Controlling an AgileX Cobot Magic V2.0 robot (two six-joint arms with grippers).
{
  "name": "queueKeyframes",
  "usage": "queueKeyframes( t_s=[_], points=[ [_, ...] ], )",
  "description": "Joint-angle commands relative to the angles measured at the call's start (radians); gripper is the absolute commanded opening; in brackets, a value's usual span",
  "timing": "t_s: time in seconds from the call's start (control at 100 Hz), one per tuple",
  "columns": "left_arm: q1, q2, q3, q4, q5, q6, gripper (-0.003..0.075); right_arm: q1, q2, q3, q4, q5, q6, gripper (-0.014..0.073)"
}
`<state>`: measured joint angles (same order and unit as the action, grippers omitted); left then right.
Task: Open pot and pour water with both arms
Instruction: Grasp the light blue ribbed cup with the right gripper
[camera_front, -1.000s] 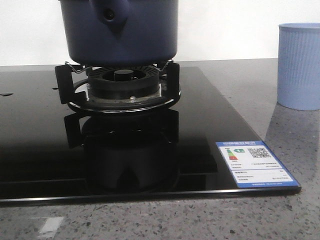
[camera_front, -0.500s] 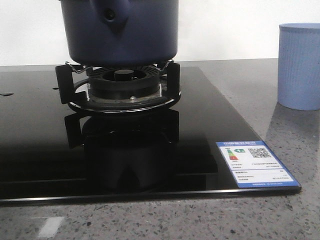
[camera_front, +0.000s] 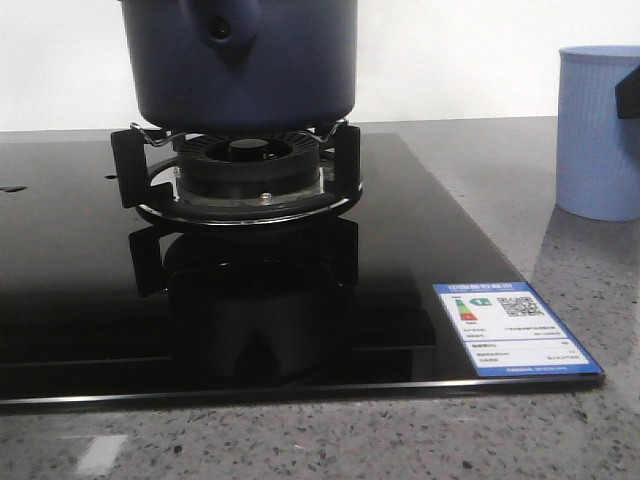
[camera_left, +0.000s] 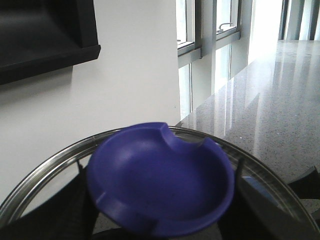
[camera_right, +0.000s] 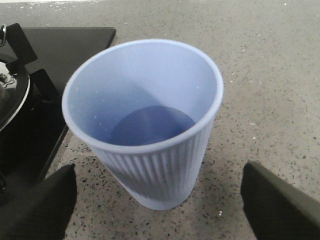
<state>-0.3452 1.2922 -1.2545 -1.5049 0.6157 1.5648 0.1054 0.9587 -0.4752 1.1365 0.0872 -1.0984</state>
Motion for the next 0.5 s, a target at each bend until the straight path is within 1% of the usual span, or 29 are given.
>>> queueKeyframes(
  t_s=[0.0, 0.13, 0.33, 0.49],
  points=[
    [-0.006, -0.035, -0.04, -0.075, 0.003, 0.001, 0.0232, 0.001, -0.005, -0.029, 0.017, -0.032, -0.009, 0.0603],
    [-0.006, -0.035, -0.04, -0.075, 0.003, 0.001, 0.0232, 0.021, -0.005, -0.029, 0.017, -0.047, -0.009, 0.0603],
    [-0.006, -0.035, -0.04, -0.075, 0.003, 0.001, 0.0232, 0.021, -0.005, -0.038, 0.017, -0.05, -0.009, 0.0603],
    [-0.006, -0.035, -0.04, -0.075, 0.009, 0.001, 0.0232, 0.021, 0.0, -0.08, 0.062, -0.021, -0.009, 0.0603]
  ],
)
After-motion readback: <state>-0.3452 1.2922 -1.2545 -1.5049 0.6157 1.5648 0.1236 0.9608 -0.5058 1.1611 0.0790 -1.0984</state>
